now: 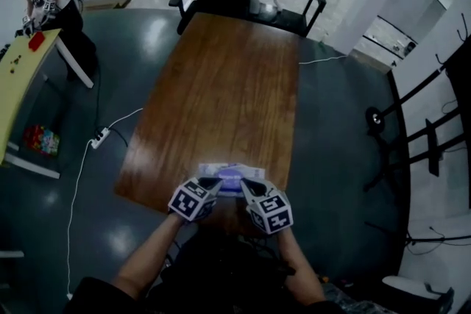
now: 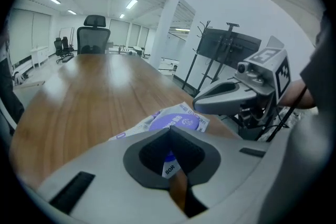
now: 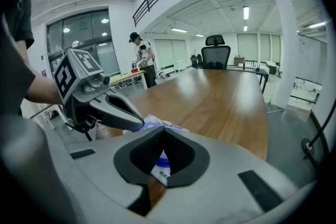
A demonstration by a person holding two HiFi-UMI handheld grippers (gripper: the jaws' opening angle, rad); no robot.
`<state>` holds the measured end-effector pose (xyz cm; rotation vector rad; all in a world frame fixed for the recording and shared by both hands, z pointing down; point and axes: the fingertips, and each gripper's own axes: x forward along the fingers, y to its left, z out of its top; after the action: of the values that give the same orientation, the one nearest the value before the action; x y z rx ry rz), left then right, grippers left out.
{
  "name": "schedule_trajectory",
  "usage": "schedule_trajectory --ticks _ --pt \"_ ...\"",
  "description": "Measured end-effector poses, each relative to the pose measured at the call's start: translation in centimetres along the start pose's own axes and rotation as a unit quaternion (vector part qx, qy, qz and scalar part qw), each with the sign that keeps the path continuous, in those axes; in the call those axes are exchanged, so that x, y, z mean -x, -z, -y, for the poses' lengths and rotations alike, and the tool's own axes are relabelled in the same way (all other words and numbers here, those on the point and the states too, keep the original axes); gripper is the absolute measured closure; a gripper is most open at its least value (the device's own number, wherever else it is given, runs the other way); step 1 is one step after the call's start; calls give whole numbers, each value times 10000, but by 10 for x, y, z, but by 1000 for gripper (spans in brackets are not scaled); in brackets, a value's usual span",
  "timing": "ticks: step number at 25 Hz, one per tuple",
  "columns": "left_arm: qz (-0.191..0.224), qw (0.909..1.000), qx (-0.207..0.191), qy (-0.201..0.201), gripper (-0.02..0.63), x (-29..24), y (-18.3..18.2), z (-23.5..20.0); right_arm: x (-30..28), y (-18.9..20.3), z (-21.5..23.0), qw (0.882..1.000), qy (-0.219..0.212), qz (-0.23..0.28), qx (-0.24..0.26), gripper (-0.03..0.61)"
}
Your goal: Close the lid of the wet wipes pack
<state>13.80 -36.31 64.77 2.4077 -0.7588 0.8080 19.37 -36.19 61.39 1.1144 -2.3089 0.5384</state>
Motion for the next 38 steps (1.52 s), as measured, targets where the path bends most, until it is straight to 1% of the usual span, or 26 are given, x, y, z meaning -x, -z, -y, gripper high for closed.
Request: schedule_trajectory --ticks 6,10,12,15,17,20,22,24,25,26,28,31,34,36,38 --pt "-199 9996 95 -186 612 -9 20 1 -16 35 -8 9987 -169 -482 22 566" --pt "-323 9988 140 -332 612 -13 25 -3 -27 47 -8 9969 -175 -765 40 566" --pt "-430 9982 187 -363 614 -14 28 -2 -30 51 -7 9963 -201 -835 -47 566" --pt "-354 9987 150 -330 614 -14 20 3 -31 54 -6 9950 -274 -929 -246 566" --pt "-340 9988 130 -342 614 -15 20 2 -31 54 -7 9931 -344 -1049 -384 566" --pt "-310 9985 209 -407 614 -18 28 -5 -35 52 -7 9920 -496 -1043 -513 566" --pt "-259 9987 236 -371 614 -18 26 -6 -37 52 -8 9921 -567 -962 -567 566" --pt "-187 9991 159 -332 614 -16 17 -2 -36 53 -7 9932 -555 -908 -475 566" --pt "-181 9990 128 -381 614 -14 16 -2 -34 52 -6 9941 -505 -878 -390 566" --pt "-148 9988 108 -457 614 -11 16 -3 -32 48 -4 9953 -442 -803 -318 566" --pt "107 9984 73 -557 614 -1 4 -6 -25 33 -1 9977 -367 -480 -309 567" --pt "630 9960 -159 -614 614 21 -27 0 -3 -1 -1 9978 -365 324 -453 568" --pt "1230 9893 -407 -675 614 49 -65 14 29 -36 -2 9914 -209 1208 -465 568" --pt "1613 9836 -470 -656 614 68 -86 24 48 -54 -8 9868 -89 1569 -390 568" --pt "1909 9781 -563 -605 614 87 -103 32 65 -70 -18 9829 -16 1808 -340 568"
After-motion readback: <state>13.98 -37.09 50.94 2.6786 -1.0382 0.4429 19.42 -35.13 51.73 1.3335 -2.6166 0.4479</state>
